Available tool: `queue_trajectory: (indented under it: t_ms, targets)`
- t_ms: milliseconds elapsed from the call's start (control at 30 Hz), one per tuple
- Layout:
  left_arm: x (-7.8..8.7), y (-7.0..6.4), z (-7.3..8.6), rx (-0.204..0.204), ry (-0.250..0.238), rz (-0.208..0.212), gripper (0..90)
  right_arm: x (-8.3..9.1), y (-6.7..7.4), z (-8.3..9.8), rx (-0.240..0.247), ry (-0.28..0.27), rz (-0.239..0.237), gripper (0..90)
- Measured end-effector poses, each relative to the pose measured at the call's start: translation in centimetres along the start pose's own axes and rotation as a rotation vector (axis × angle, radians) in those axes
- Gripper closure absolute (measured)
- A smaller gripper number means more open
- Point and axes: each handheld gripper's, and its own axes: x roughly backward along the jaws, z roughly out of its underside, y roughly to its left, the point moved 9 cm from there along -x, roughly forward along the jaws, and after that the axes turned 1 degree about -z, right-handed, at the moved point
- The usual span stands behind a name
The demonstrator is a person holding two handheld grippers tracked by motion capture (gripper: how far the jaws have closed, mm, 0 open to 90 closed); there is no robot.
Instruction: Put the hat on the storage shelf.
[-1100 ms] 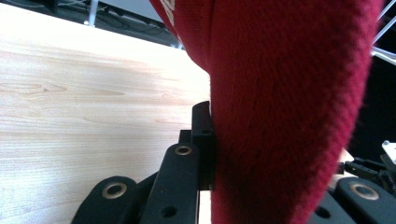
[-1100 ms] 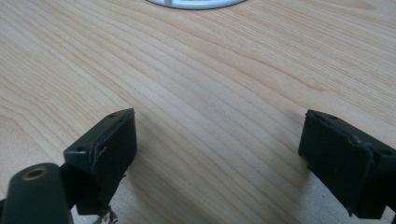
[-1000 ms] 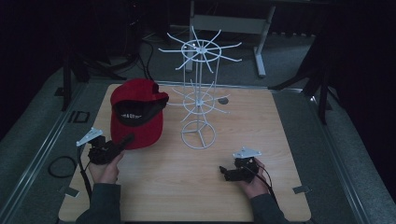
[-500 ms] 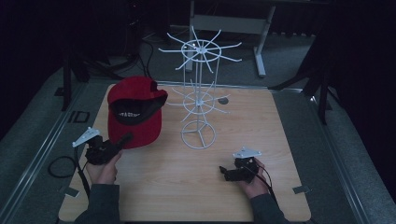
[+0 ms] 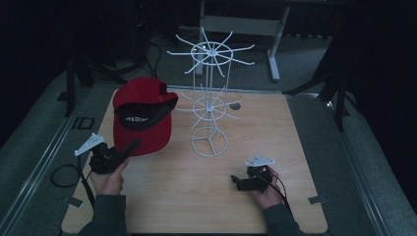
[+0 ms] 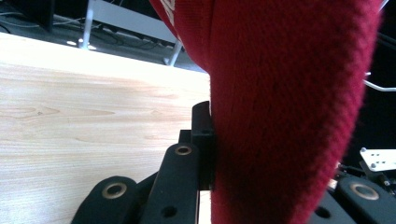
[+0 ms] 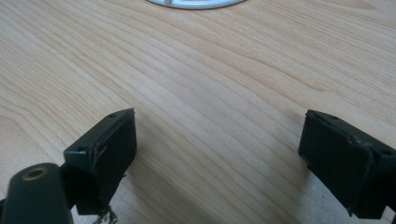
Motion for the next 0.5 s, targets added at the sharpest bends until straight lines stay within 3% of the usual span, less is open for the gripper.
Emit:
queue_trajectory:
  t_ms: [367, 500]
  targets:
    - [0.24, 0.12, -0.16, 0.006, -0.009, -0.009, 84.4, 0.0, 0.0, 0.0, 0.0, 0.0, 0.0, 11.2]
    - [0.38, -0.07, -0.29, -0.01, -0.012, -0.01, 84.7, 0.0, 0.0, 0.0, 0.0, 0.0, 0.0, 11.2]
